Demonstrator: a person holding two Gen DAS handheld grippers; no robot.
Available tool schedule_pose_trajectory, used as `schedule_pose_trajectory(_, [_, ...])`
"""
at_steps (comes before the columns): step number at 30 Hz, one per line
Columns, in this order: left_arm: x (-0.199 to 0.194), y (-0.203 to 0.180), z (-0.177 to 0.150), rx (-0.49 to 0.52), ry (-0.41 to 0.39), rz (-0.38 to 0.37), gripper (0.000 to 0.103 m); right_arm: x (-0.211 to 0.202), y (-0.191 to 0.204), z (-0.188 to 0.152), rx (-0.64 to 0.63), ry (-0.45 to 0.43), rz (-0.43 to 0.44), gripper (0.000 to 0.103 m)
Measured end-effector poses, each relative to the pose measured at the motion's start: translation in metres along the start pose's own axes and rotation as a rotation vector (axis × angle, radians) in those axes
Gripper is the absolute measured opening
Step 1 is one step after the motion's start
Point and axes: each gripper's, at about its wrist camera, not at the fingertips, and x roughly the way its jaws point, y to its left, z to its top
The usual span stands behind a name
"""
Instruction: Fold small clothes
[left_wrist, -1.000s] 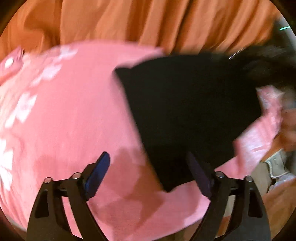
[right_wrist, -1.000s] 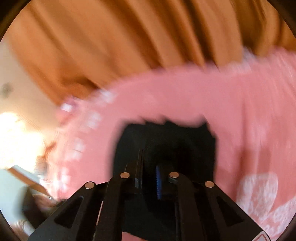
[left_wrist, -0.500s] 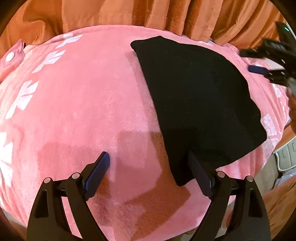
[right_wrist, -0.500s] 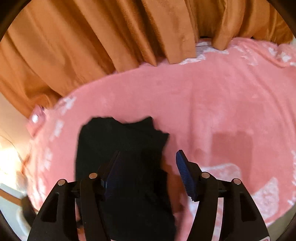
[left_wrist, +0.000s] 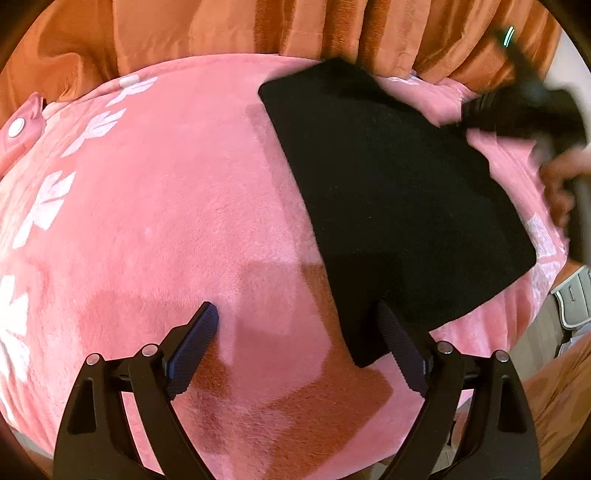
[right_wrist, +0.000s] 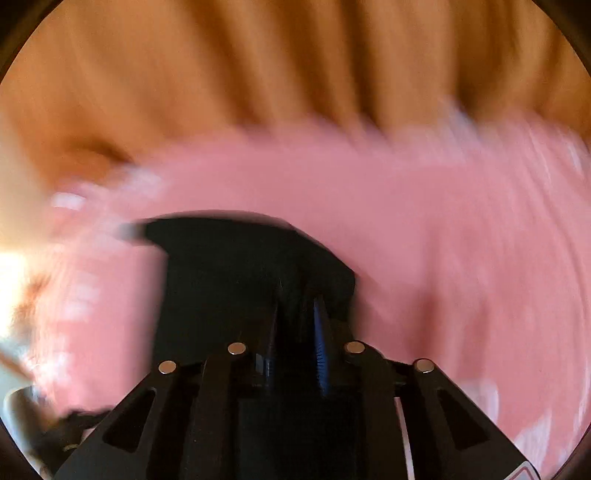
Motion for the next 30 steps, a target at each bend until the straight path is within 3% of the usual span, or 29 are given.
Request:
schedule_pose_trajectory(2, [-0.001, 0.003, 0.001, -0.012, 0.012, -0.015, 0.086, -0.008, -0.017, -0.004, 0.084, -0.016, 0.077, 0.017])
schedule_pose_trajectory(4, [-0.002, 0.01, 0.004, -0.044, 0.027, -0.041, 0.085, -0.037, -0.02, -0.01, 0.064, -0.058, 0.116, 0.024])
schedule_pose_trajectory(6, [-0.005, 0.019, 0.006, -0.104, 0.046, -0.084, 0.085, -0.058, -0.021, -0.022, 0.034, -0.078, 0.109, 0.051])
schedule_pose_trajectory(11, [-0.018, 0.018, 0.018, -0.164, 0.024, -0.159, 0.085, -0.049, -0.024, -0.066, 0.032, 0.106, 0.266, 0.052])
schedule_pose_trajectory(12, [-0.019, 0.016, 0.02, -0.157, 0.016, -0.158, 0.085, -0.044, -0.022, -0.067, 0.012, 0.123, 0.26, 0.052])
schedule_pose_trajectory(13, [-0.021, 0.011, 0.021, -0.147, 0.009, -0.154, 0.085, -0.037, -0.015, -0.073, -0.045, 0.143, 0.208, 0.049])
schedule_pose_trajectory(15, [-0.017, -0.001, 0.025, -0.126, 0.015, -0.133, 0.085, -0.036, -0.006, -0.084, -0.096, 0.146, 0.192, 0.007])
schedule_pose_trajectory(18, [0.0, -0.013, 0.024, -0.087, 0.072, -0.059, 0.083, -0.063, -0.004, -0.084, -0.125, 0.056, 0.26, 0.007])
schedule_pose_trajectory(20, [0.011, -0.017, 0.019, -0.073, 0.095, -0.019, 0.086, -0.053, -0.012, -0.088, -0.165, 0.083, 0.13, 0.007])
schedule_pose_trajectory(21, [0.01, -0.022, 0.019, -0.039, 0.072, 0.014, 0.086, -0.034, -0.018, -0.093, -0.181, 0.159, 0.057, 0.007])
schedule_pose_trajectory(24, [0.01, -0.022, 0.02, -0.046, 0.083, 0.012, 0.085, -0.035, -0.029, -0.094, -0.149, 0.153, 0.084, 0.013])
schedule_pose_trajectory(26, [0.007, -0.02, 0.025, -0.072, 0.086, -0.015, 0.084, -0.055, -0.033, -0.09, -0.133, 0.079, 0.09, 0.019])
schedule_pose_trajectory(28, [0.003, -0.022, 0.032, -0.074, 0.061, -0.024, 0.084, -0.074, -0.04, -0.083, -0.095, 0.007, 0.14, 0.031])
schedule_pose_trajectory(30, [-0.002, -0.026, 0.042, -0.065, 0.019, -0.015, 0.084, -0.08, -0.044, -0.073, -0.041, -0.034, 0.183, 0.057])
